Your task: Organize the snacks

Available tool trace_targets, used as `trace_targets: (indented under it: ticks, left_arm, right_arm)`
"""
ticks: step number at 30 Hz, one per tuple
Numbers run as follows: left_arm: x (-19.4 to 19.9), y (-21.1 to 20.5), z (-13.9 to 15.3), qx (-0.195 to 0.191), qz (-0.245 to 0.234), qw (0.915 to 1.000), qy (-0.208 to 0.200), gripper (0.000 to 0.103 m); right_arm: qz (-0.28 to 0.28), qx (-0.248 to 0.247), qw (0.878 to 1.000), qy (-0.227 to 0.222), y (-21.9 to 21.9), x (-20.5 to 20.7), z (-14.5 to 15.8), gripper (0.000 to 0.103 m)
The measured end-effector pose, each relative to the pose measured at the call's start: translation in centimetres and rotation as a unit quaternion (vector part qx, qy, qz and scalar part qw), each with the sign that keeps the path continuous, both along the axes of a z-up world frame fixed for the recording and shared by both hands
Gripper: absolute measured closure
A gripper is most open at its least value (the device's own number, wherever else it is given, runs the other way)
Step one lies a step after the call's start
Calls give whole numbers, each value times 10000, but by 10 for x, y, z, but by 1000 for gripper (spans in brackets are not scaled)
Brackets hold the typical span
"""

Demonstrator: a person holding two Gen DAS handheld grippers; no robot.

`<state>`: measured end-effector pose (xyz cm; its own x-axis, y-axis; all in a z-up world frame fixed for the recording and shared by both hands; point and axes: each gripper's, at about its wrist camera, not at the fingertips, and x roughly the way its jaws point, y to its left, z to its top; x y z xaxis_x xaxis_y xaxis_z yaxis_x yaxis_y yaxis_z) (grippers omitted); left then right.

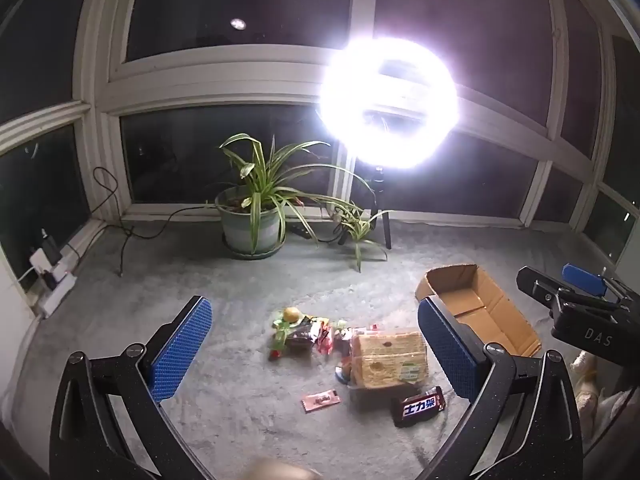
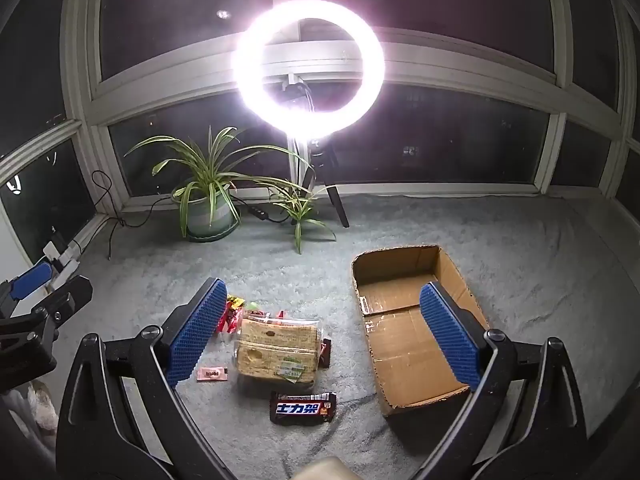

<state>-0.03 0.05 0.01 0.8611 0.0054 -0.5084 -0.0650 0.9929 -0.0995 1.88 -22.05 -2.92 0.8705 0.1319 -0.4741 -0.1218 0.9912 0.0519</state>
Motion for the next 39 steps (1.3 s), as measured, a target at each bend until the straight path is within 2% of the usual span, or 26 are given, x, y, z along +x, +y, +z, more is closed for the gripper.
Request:
trace_targets:
  ticks: [7, 11, 39]
  left_arm:
    - [-8, 4, -2, -103, -31, 9999, -44, 1]
    - [1, -1, -11, -61, 23, 10000, 31, 1]
    - [1, -1, -2, -94, -60, 9999, 40, 1]
  right_arm:
    - [5, -48, 10000, 46, 3, 1, 0, 4]
    - [6, -85, 9999, 63, 4, 2, -1, 4]
    - [51, -166, 9998, 32, 6, 2, 1, 4]
